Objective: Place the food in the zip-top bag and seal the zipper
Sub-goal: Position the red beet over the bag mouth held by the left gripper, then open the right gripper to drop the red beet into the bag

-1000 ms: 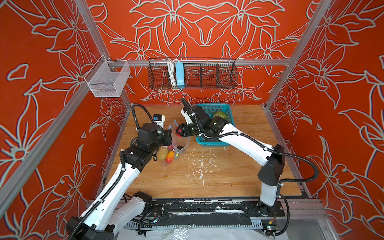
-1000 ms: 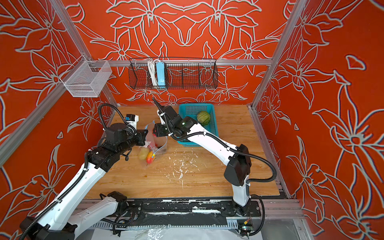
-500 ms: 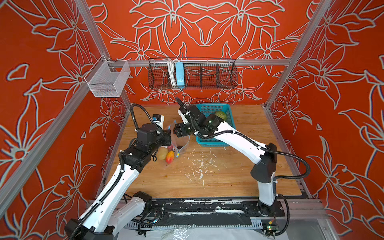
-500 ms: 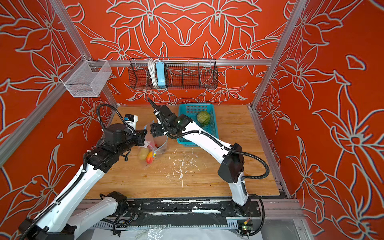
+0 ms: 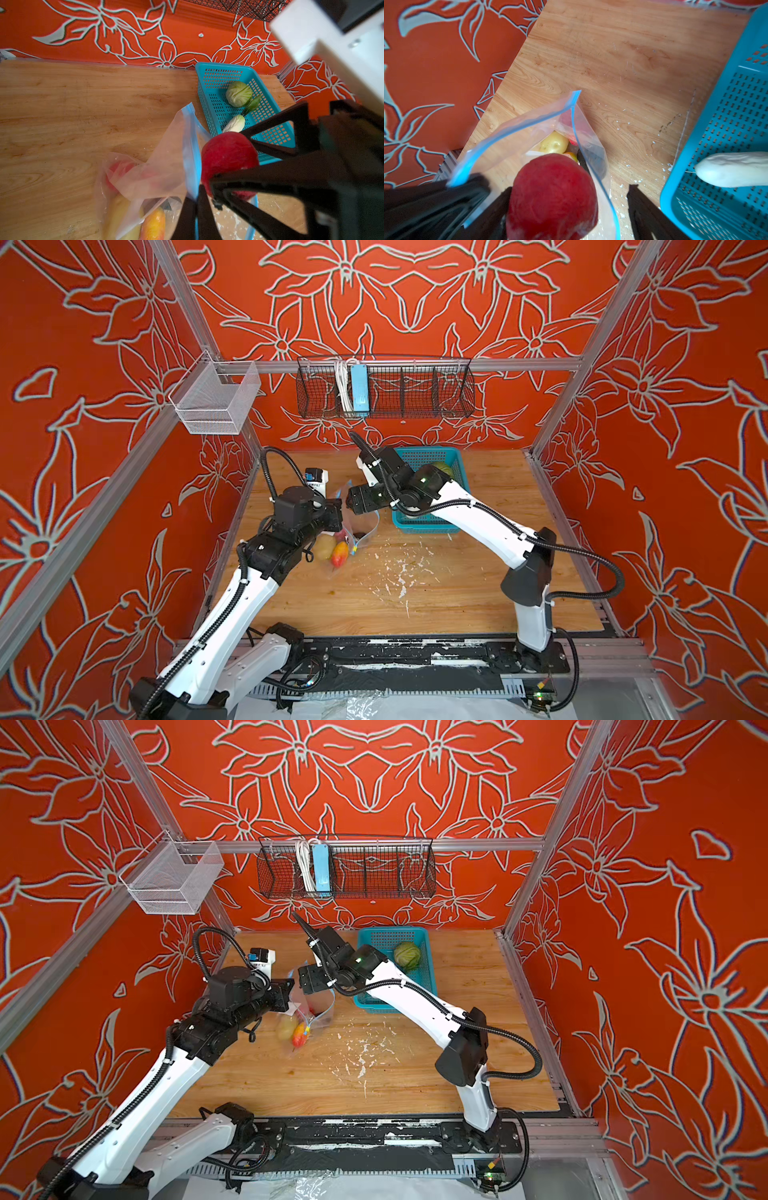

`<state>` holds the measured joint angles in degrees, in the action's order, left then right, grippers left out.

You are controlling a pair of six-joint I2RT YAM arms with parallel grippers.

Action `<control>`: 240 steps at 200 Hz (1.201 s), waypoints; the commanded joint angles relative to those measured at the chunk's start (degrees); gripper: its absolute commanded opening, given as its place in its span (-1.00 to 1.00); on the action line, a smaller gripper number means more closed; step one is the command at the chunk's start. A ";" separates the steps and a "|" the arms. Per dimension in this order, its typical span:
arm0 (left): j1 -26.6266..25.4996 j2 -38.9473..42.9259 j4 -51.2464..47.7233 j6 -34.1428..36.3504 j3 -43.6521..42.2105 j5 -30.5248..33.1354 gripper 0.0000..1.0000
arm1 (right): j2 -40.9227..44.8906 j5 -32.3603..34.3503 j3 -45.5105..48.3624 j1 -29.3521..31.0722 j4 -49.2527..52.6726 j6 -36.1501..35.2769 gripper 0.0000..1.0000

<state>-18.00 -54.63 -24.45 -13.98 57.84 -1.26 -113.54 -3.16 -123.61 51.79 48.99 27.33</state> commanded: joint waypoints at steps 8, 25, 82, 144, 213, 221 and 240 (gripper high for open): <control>0.16 -3.66 -2.34 -1.76 6.29 0.61 -1.00 | -1.38 1.72 -4.53 -0.02 7.34 -1.75 0.74; 0.16 -4.57 -2.58 -3.12 7.52 -0.63 -1.00 | -0.84 0.20 -1.46 0.03 5.78 -1.76 0.74; 0.16 -3.09 -3.29 -6.59 8.64 1.37 -1.00 | -0.54 0.80 5.65 -1.16 2.52 -2.82 0.83; 0.16 1.13 -3.59 -7.27 7.34 5.41 -1.00 | 3.88 -3.74 12.26 -5.68 -0.86 -3.71 0.93; 0.16 -0.21 -1.93 -8.17 6.71 5.10 -1.00 | 9.27 -6.83 16.01 -7.98 -3.93 -5.15 0.96; 0.16 -0.40 -1.75 -8.23 6.92 4.74 -1.00 | 9.26 -7.03 16.32 -8.42 -3.62 -4.85 0.95; 0.16 -0.91 -1.57 -8.13 6.95 4.46 -1.00 | 11.24 -8.48 18.23 -9.03 -5.62 -4.53 0.96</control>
<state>-18.04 -55.24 -28.51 -21.32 64.27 2.94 -104.12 -9.63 -108.22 43.62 44.23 22.92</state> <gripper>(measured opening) 0.048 0.979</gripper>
